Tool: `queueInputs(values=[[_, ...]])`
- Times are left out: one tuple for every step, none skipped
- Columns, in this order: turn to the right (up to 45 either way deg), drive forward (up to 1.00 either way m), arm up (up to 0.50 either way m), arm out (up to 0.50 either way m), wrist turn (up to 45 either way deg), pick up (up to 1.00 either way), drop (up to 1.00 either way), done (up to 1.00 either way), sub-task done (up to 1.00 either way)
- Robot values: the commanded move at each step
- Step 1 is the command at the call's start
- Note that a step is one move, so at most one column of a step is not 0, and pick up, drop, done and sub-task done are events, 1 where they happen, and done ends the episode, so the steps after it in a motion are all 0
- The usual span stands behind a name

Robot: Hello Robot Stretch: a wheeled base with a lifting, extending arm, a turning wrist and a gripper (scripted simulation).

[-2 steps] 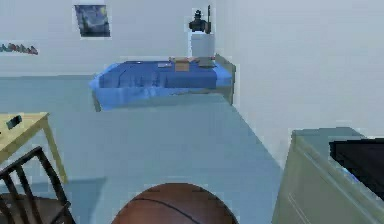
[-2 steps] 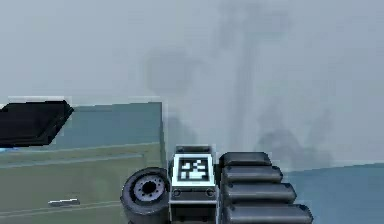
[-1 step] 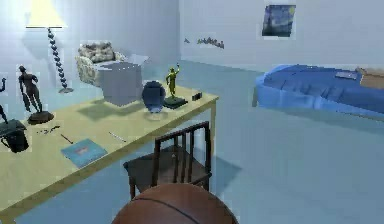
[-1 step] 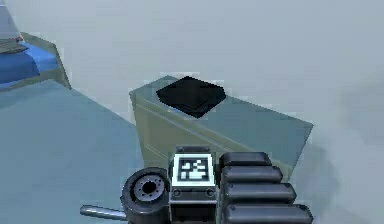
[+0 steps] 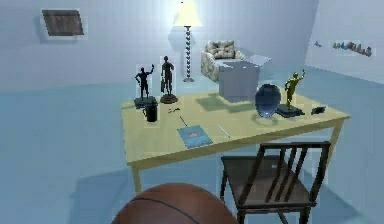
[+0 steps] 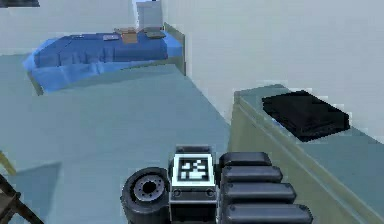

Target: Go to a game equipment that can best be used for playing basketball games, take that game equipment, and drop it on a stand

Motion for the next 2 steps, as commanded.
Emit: queueInputs(values=[[-3.0, 0.0, 0.0, 0.0, 0.0, 0.0, 0.0, 0.0, 0.0], [45.0, 0.0, 0.0, 0.0, 0.0, 0.0, 0.0, 0.0, 0.0]])
